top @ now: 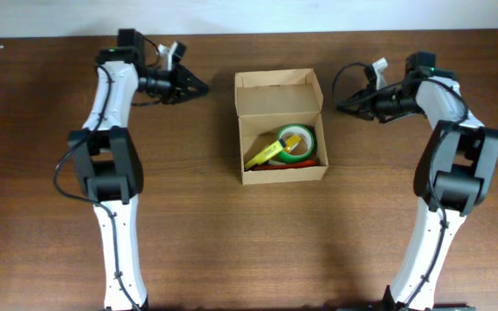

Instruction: Pack container

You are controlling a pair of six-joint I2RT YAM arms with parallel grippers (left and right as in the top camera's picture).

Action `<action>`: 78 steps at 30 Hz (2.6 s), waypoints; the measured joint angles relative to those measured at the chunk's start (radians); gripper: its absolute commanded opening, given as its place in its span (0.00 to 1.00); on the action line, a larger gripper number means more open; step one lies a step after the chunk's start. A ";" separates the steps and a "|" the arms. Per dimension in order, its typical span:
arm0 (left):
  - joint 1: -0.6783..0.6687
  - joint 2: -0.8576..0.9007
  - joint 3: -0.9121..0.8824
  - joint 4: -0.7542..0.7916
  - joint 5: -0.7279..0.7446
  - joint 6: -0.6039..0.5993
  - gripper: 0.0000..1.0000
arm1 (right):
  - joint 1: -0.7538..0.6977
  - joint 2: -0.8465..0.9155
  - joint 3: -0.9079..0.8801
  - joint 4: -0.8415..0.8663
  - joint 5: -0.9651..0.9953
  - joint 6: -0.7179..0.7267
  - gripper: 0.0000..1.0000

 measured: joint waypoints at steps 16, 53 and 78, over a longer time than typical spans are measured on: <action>-0.070 0.111 0.000 0.075 0.083 -0.111 0.02 | 0.042 0.005 0.000 0.017 0.000 0.023 0.03; -0.140 0.111 0.006 0.429 0.240 -0.172 0.02 | 0.106 0.005 0.200 -0.019 -0.031 0.024 0.03; -0.194 0.103 0.228 0.010 0.233 0.028 0.02 | 0.113 0.005 0.462 -0.250 -0.020 -0.013 0.03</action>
